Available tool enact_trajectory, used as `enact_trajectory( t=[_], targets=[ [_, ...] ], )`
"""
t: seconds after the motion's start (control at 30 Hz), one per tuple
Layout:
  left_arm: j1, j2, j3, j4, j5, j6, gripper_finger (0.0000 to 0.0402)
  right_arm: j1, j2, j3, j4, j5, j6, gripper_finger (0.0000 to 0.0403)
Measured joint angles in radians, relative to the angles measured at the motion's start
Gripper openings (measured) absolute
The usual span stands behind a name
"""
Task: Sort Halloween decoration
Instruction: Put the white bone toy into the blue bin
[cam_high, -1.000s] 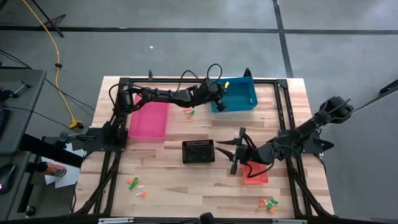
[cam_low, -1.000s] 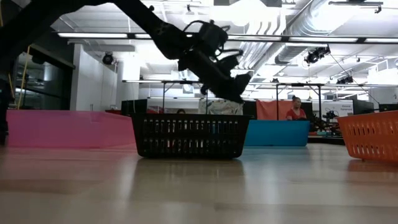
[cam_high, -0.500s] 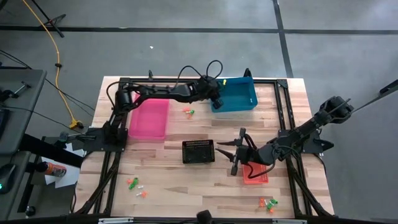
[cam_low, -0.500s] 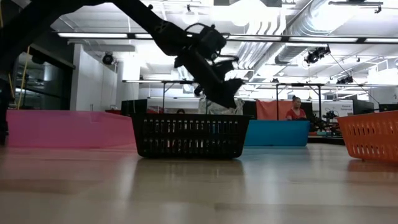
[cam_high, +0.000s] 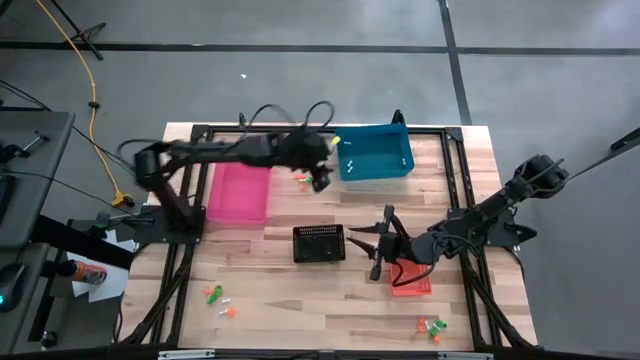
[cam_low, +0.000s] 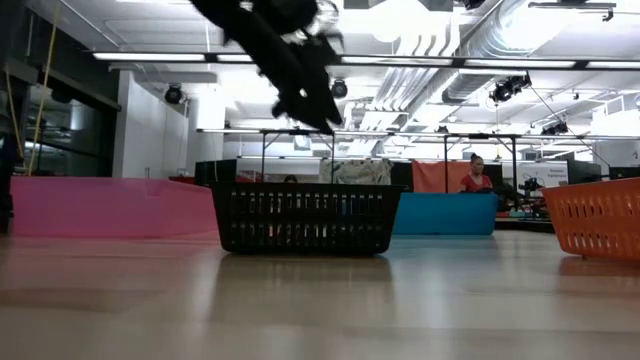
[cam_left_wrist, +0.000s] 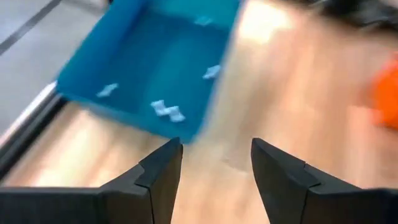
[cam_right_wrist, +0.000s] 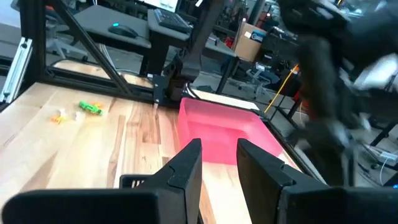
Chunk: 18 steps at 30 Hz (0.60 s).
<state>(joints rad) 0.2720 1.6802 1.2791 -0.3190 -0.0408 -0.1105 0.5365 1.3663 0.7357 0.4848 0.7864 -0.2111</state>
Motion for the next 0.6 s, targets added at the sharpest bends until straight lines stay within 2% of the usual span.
enact_trajectory(
  t=[0.2,0.3,0.47,0.6],
  targets=[
    [-0.171,-0.298,-0.461,0.371,-0.002,-0.111,0.0175,-0.005,0.0,0.0,-0.046,0.0,0.084,0.0097],
    [-0.281,-0.423,-0.664,0.561,-0.046,-0.203,0.0175,-0.023,0.002,0.0,-0.085,-0.001,0.186,0.0097],
    [-0.457,-0.579,-0.888,0.848,-0.267,-0.246,0.0175,-0.105,0.019,-0.001,-0.102,-0.001,0.384,0.0097],
    [-0.531,-0.694,-0.95,0.902,-0.425,-0.174,0.0174,-0.244,0.071,0.026,-0.107,-0.078,0.481,0.0097]
  ],
)
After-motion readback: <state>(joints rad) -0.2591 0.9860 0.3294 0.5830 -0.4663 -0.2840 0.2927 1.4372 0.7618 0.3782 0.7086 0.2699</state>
